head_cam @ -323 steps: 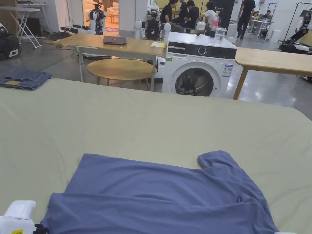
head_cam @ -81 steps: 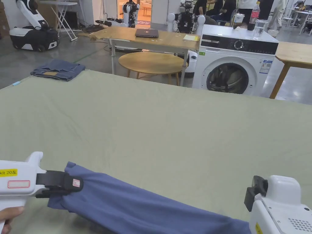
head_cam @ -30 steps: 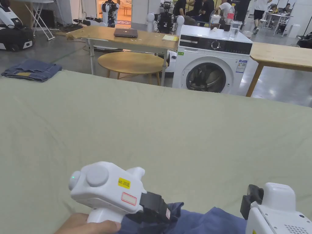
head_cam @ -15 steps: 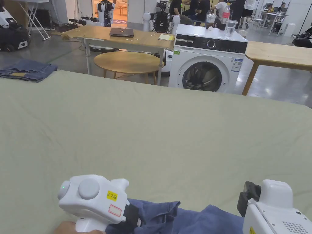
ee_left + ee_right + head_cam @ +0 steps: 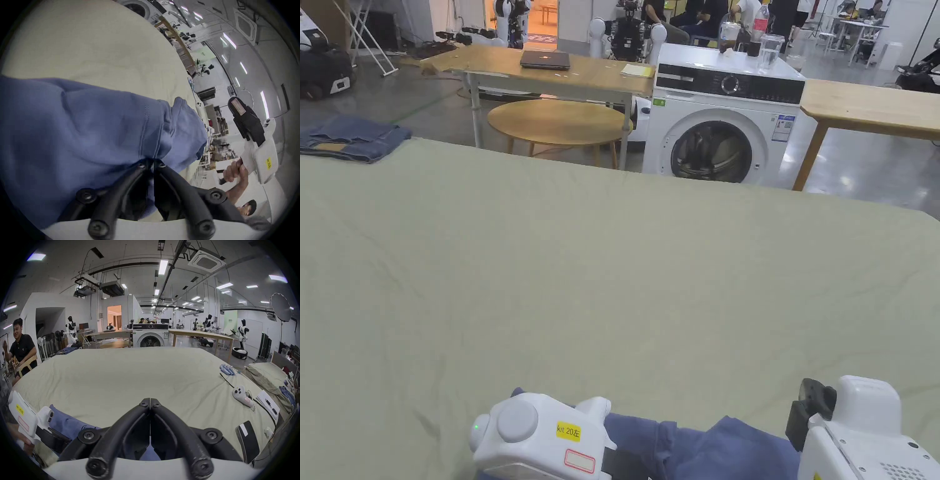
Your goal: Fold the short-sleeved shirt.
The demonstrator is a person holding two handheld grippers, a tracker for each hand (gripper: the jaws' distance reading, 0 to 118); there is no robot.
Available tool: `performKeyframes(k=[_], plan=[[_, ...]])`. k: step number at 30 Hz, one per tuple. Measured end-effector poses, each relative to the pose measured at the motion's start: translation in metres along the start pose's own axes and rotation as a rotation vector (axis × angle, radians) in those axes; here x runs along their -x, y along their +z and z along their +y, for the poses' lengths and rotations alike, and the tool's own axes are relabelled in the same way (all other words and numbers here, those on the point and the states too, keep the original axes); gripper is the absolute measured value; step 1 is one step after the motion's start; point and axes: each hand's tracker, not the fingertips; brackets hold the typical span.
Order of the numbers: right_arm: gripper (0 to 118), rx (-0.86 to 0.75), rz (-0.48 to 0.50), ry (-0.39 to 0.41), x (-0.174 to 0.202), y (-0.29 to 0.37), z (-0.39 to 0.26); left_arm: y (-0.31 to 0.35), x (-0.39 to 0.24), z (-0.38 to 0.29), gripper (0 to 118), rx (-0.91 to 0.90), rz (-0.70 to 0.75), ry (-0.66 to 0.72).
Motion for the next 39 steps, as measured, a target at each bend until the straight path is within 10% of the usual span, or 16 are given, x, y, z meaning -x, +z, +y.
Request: performKeyframes(k=[13, 20, 29, 39], plan=[[0, -0.075, 0.006, -0.004, 0.002, 0.009, 0.008, 0.066, -0.021, 0.006, 2, -0.107, 0.034, -0.062], [0, -0.140, 0.038, 0.019, 0.017, 0.012, 0.025, 0.163, 0.009, 0.000, 62, -0.273, 0.108, -0.042], [0, -0.193, 0.090, 0.038, 0.039, 0.014, 0.033, 0.180, 0.091, -0.025, 63, -0.251, 0.140, 0.147], [0, -0.169, 0.102, 0.041, 0.045, 0.010, 0.030, 0.129, 0.131, -0.015, 50, -0.265, -0.220, 0.246]])
